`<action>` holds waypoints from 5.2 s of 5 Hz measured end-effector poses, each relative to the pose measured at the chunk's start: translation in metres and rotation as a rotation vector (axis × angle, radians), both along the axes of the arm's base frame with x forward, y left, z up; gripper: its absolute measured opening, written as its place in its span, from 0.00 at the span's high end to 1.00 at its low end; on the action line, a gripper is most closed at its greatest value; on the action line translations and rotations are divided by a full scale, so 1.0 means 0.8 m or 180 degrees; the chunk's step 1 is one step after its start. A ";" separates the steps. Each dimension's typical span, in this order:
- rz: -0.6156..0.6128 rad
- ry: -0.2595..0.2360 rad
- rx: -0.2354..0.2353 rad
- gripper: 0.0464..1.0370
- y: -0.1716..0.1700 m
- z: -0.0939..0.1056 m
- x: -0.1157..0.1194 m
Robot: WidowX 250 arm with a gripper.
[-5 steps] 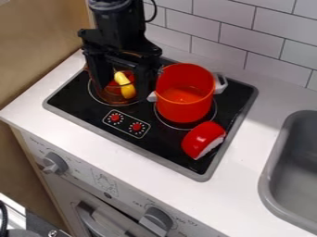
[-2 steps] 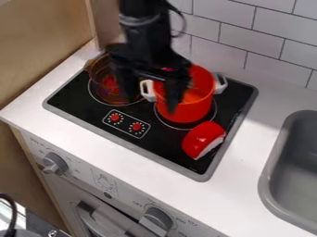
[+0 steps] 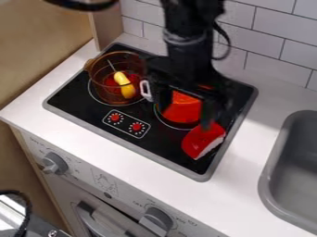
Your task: Moved a red item to the left side side of the burner into the copper pot
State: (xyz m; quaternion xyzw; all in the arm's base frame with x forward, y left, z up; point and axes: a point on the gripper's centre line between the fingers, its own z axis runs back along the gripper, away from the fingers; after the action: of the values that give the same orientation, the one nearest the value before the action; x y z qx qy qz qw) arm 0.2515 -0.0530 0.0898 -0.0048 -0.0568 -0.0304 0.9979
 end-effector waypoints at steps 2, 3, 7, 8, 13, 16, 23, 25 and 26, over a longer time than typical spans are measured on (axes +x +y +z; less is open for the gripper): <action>-0.0294 -0.0121 0.0219 0.04 -0.020 -0.016 0.005; -0.0302 -0.0132 0.0251 0.04 -0.026 -0.030 0.002; -0.0324 -0.0549 0.0521 0.04 -0.024 -0.081 -0.002; -0.0321 -0.0705 0.0530 0.08 -0.027 -0.084 0.008; -0.0223 0.0392 0.0498 0.48 0.031 -0.007 -0.045; -0.0656 0.0358 0.0582 0.48 0.157 0.031 0.003; -0.0574 0.0270 0.0602 0.04 0.189 -0.002 0.053; -0.0440 0.0372 0.0584 0.04 0.166 0.010 0.034; -0.0334 0.0427 0.0584 0.04 0.150 0.017 0.021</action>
State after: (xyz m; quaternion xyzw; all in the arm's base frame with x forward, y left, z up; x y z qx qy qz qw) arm 0.2686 0.0670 0.1038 0.0815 0.0135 -0.0872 0.9928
